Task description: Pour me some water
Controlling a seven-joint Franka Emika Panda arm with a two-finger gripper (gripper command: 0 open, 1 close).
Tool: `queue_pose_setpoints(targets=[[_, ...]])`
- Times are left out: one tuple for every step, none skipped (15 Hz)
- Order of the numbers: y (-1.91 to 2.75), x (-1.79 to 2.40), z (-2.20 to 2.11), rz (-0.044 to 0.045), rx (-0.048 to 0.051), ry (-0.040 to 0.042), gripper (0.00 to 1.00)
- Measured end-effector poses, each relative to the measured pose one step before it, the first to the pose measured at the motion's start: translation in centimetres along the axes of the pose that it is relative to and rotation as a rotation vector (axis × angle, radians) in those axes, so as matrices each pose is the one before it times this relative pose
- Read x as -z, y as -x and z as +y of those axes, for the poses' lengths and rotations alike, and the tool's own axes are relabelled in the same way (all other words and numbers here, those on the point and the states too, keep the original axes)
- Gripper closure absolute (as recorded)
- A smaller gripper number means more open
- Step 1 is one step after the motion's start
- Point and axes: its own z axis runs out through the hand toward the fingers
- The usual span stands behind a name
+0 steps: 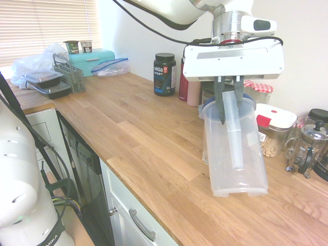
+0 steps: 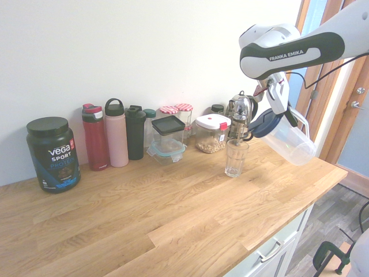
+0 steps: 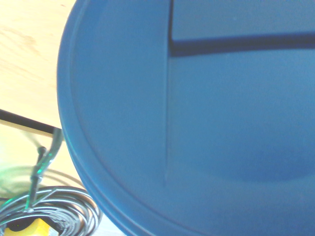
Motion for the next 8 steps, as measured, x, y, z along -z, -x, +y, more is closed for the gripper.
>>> queue_pose_setpoints(targets=[[-0.271,0.065,-0.436,-0.00276,-0.00129,0.00481,1.00],[-0.233,0.063,-0.532,-0.00503,0.00027,0.00623,1.00],[-0.196,0.046,-0.708,-0.00730,0.00538,0.00926,1.00],[-0.175,0.079,-0.713,-0.00700,0.00389,0.00901,1.00],[-0.222,0.106,-0.693,-0.00161,0.00416,0.00668,1.00],[-0.181,0.121,-0.658,-0.00098,0.00500,0.00617,1.00],[-0.082,0.085,-0.419,-0.00335,0.00151,0.00474,1.00],[0.082,0.162,-0.125,-0.00344,0.00058,0.00272,1.00]])
